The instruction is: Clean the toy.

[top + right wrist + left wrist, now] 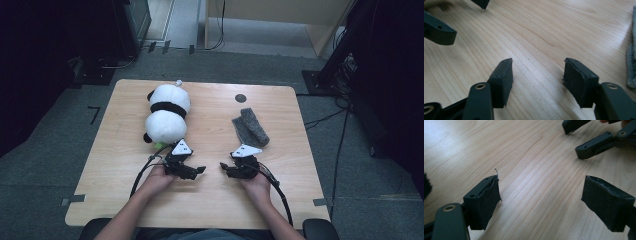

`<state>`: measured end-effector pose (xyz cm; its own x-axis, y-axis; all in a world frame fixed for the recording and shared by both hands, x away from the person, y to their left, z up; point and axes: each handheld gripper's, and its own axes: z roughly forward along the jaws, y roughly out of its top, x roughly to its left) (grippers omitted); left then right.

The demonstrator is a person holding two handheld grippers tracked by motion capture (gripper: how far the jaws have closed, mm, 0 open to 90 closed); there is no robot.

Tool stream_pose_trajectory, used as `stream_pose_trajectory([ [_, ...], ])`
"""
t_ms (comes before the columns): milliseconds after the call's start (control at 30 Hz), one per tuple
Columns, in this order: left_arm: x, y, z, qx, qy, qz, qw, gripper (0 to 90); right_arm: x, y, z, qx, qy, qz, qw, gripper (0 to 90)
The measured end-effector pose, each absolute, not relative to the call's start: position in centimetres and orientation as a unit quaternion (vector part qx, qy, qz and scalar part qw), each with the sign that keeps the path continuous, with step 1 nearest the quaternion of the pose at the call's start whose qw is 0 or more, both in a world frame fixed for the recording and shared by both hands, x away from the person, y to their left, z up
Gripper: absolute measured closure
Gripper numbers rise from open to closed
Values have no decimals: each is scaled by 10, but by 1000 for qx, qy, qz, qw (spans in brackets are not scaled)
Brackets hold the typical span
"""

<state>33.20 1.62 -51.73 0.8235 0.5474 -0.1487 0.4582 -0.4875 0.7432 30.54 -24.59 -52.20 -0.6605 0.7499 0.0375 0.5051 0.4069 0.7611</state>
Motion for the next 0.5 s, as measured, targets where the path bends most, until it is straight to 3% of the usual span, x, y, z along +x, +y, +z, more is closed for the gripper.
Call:
stream_pose_trajectory([
  [500,333,15,-518,857,302,36,415,152,306,-243,-523,367,834,381,154,265],
])
